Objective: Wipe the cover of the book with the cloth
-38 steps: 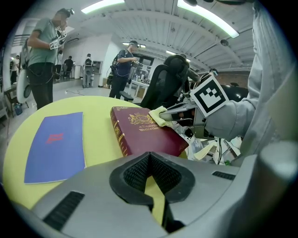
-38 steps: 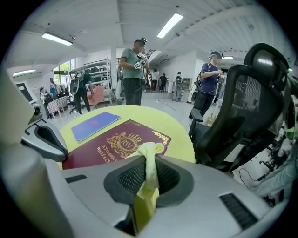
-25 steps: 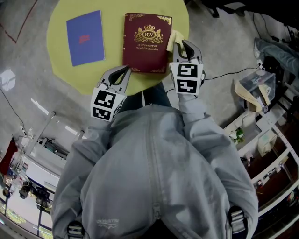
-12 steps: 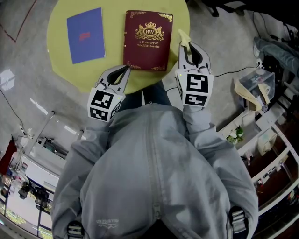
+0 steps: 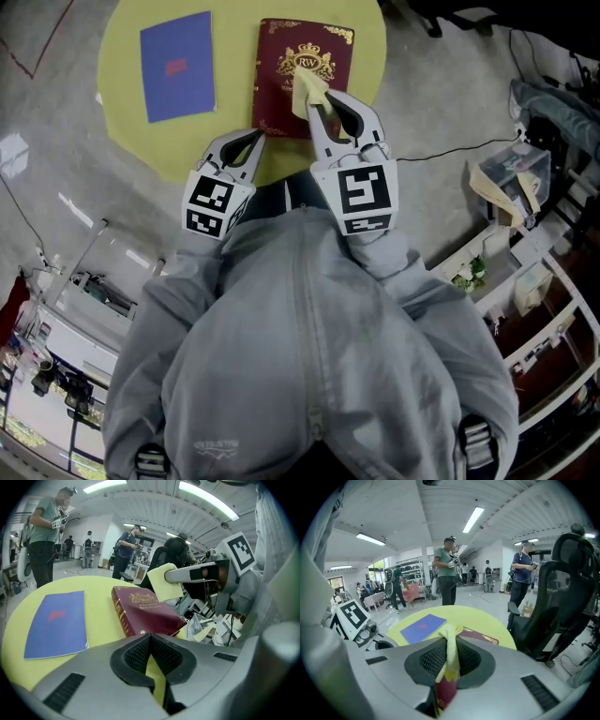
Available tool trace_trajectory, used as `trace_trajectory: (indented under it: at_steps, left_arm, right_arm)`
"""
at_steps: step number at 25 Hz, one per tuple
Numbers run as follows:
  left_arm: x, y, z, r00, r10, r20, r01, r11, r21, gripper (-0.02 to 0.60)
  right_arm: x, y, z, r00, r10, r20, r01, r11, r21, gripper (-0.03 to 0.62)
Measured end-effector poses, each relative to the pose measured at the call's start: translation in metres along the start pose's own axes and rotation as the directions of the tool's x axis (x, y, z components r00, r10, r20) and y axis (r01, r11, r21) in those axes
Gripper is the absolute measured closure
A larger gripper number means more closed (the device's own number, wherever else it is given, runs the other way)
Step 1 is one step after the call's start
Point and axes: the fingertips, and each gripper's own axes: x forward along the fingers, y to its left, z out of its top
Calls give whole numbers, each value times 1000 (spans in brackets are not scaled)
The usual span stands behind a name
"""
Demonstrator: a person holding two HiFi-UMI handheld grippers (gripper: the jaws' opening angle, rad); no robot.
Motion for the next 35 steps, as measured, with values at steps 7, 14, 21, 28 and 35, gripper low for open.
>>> trace_trajectory:
  at_steps: [7, 14, 21, 28, 35]
  left_arm:
    - [-2, 0, 0, 1000, 7, 8, -7, 1000, -11, 563]
    - [-2, 2, 0, 1000, 9, 14, -8, 1000, -20, 563]
    - [-1, 3, -1, 1000, 10, 15, -10, 1000, -23, 563]
    - [-2, 2, 0, 1000, 8, 15, -8, 1000, -18, 563]
    - [-2, 2, 0, 1000, 8, 16, -8, 1000, -16, 563]
  right_arm:
    - [25, 44, -16, 985, 166, -41, -159, 978, 137, 538]
    - [54, 53, -48, 968, 209, -141, -187, 970, 152, 538]
    - [62, 53, -60, 968, 160, -192, -156, 987, 36, 537]
    - [59, 52, -60, 972, 137, -191, -140, 990, 0, 537]
    - [54, 44, -64, 974, 115, -194, -120, 993, -14, 537]
